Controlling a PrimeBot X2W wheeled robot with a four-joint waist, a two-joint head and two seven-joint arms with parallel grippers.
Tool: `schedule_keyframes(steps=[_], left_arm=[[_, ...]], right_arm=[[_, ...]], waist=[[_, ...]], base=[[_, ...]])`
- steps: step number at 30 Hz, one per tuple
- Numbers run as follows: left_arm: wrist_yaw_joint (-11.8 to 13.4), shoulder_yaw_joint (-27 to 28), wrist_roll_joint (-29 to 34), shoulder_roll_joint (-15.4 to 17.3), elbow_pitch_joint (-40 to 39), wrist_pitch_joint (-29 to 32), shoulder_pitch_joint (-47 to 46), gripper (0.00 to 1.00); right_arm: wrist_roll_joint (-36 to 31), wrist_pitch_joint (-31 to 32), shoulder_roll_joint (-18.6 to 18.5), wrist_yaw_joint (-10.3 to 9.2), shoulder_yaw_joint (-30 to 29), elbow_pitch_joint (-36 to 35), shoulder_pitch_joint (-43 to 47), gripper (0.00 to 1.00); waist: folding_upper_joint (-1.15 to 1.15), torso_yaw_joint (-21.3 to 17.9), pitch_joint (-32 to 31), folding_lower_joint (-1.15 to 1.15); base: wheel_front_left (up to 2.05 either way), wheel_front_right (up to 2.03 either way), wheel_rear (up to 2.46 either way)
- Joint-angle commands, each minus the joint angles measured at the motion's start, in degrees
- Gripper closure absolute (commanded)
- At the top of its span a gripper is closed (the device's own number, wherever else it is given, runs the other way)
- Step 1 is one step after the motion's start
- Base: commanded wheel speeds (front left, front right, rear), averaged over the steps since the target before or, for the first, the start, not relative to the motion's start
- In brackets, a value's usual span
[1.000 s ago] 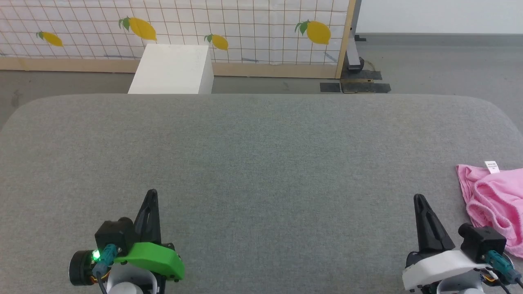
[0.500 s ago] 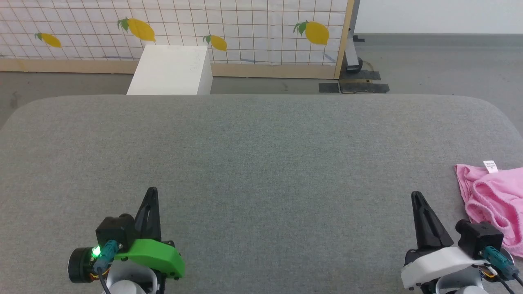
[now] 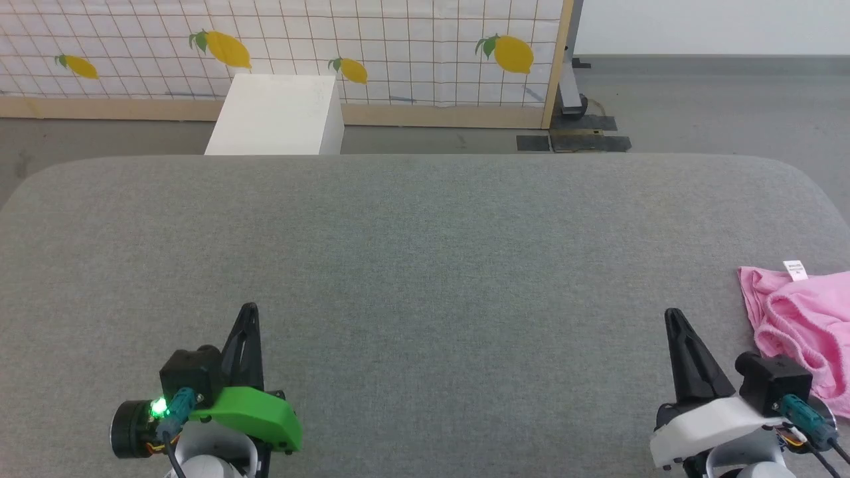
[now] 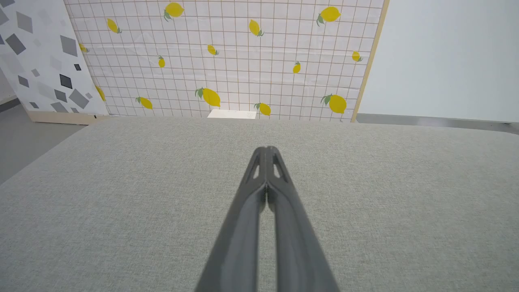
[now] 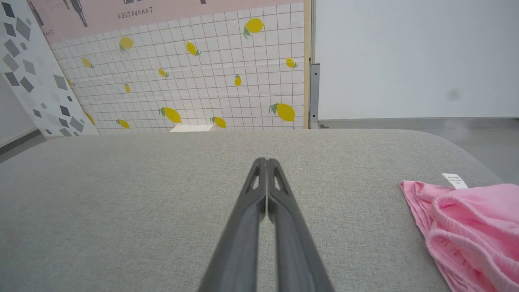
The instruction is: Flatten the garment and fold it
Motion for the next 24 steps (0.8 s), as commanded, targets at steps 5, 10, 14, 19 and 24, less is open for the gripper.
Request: schedule_keyframes(steps=[5,10,14,19,24], left_arm=[[-0.31,0.49,0.96,-0.36,-0.9,0.79,0.8,1.0],[-0.36,0.7,1.47,-0.53,-1.35,1.34,0.91,1.0],[-0.4,0.87,1.89,-0.67,-1.73,1.8,1.0,1.0],[-0.45,1.09,2.42,-0.85,-2.21,2.38,1.12,1.0],[-0.5,1.3,2.93,-1.03,-2.66,2.94,1.23,1.0]], right_arm=[[-0.94,0.88,0.0,-0.03,0.26,-1.0,-0.21,1.0],[-1.39,1.44,0.0,-0.03,0.35,-1.47,-0.23,1.0],[-1.75,1.9,0.0,-0.03,0.43,-1.86,-0.25,1.0],[-2.22,2.49,0.0,-0.04,0.54,-2.36,-0.27,1.0],[-2.66,3.05,0.0,-0.04,0.64,-2.84,-0.29,1.0]], waist=[[0.18,-0.06,-0.03,0.0],[0.2,-0.12,-0.05,0.0],[0.21,-0.17,-0.07,0.0],[0.23,-0.23,-0.1,0.0],[0.25,-0.29,-0.13,0.0]], base=[[0.0,0.0,0.0],[0.0,0.0,0.0],[0.0,0.0,0.0],[0.0,0.0,0.0],[0.0,0.0,0.0]])
